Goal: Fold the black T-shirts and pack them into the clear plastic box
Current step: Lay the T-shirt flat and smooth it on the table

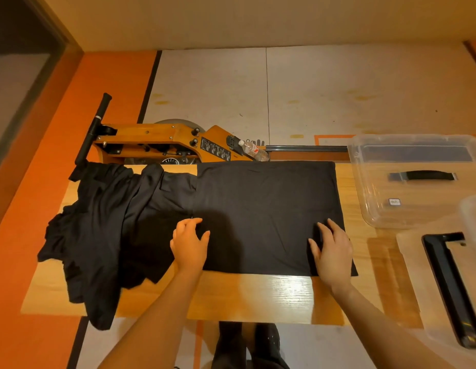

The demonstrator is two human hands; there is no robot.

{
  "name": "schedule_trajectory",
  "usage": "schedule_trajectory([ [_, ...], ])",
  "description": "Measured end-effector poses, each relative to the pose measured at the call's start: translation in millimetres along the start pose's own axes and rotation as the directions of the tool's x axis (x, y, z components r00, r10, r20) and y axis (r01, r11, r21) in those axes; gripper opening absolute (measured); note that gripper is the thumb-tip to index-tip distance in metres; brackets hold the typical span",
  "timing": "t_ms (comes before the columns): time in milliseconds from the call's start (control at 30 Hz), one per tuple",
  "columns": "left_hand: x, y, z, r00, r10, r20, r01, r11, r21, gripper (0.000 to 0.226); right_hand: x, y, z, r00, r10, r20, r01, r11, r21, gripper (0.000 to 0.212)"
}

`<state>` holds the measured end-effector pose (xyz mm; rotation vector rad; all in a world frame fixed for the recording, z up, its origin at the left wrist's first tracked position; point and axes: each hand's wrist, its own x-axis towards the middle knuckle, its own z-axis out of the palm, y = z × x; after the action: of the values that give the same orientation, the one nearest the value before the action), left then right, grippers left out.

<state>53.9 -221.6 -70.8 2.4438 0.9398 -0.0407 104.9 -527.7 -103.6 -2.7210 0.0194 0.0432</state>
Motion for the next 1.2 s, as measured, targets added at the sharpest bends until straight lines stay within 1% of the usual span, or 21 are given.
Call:
schedule_trajectory([
  [167,-40.0,-22.1,2.4,0.996,-0.085,-0.011,0.084,0.993,-0.084,0.043,-31.3,17.3,-5.8,0.996,0.077,-0.051,-0.076,0.997,0.013,0.045],
  [233,-53.4,-32.5,2.6,0.991,-0.131,-0.028,0.126,0.983,-0.137,0.044,-42.2,26.2,-10.3,0.986,0.144,-0.082,-0.141,0.989,0.039,0.047],
  [300,-64.4,-40.4,1.3,0.985,-0.167,-0.035,0.158,0.972,-0.173,0.042,-51.3,33.3,-15.9,0.965,0.241,-0.101,-0.234,0.969,0.079,0.048],
  [367,-71.7,-45.9,-0.2,0.983,-0.182,-0.031,0.174,0.971,-0.161,0.039,-58.6,39.1,-20.5,0.940,0.324,-0.109,-0.314,0.944,0.100,0.046],
  [433,-76.1,-48.0,-1.4,0.984,-0.179,-0.020,0.175,0.975,-0.134,0.037,-63.5,45.5,-22.9,0.926,0.360,-0.109,-0.351,0.931,0.097,0.042],
  [567,-76.5,-47.1,-2.5,0.974,-0.225,0.003,0.223,0.966,-0.129,0.033,-64.8,51.0,-27.1,0.917,0.388,-0.094,-0.380,0.920,0.096,0.033],
  [700,-70.2,-46.7,1.2,0.964,-0.265,0.032,0.267,0.953,-0.143,0.029,-63.2,48.4,-30.3,0.904,0.426,-0.047,-0.411,0.893,0.184,0.032],
  [833,-65.9,-44.6,3.3,0.964,-0.263,0.039,0.265,0.944,-0.195,0.022,-62.7,47.9,-30.7,0.882,0.472,-0.013,-0.440,0.833,0.335,0.025],
  [1000,-62.9,-43.1,0.6,0.962,-0.270,0.032,0.270,0.931,-0.244,0.015,-63.2,52.0,-29.9,0.868,0.497,0.015,-0.469,0.808,0.357,0.021],
  [1133,-63.6,-47.9,-0.4,0.962,-0.269,0.043,0.269,0.914,-0.303,0.008,-66.6,49.3,-35.7,0.848,0.530,0.026,-0.491,0.765,0.417,0.016],
  [1200,-66.7,-49.4,-1.7,0.961,-0.273,0.046,0.272,0.901,-0.338,0.008,-68.5,47.2,-37.7,0.840,0.542,0.025,-0.496,0.750,0.437,0.015],
])
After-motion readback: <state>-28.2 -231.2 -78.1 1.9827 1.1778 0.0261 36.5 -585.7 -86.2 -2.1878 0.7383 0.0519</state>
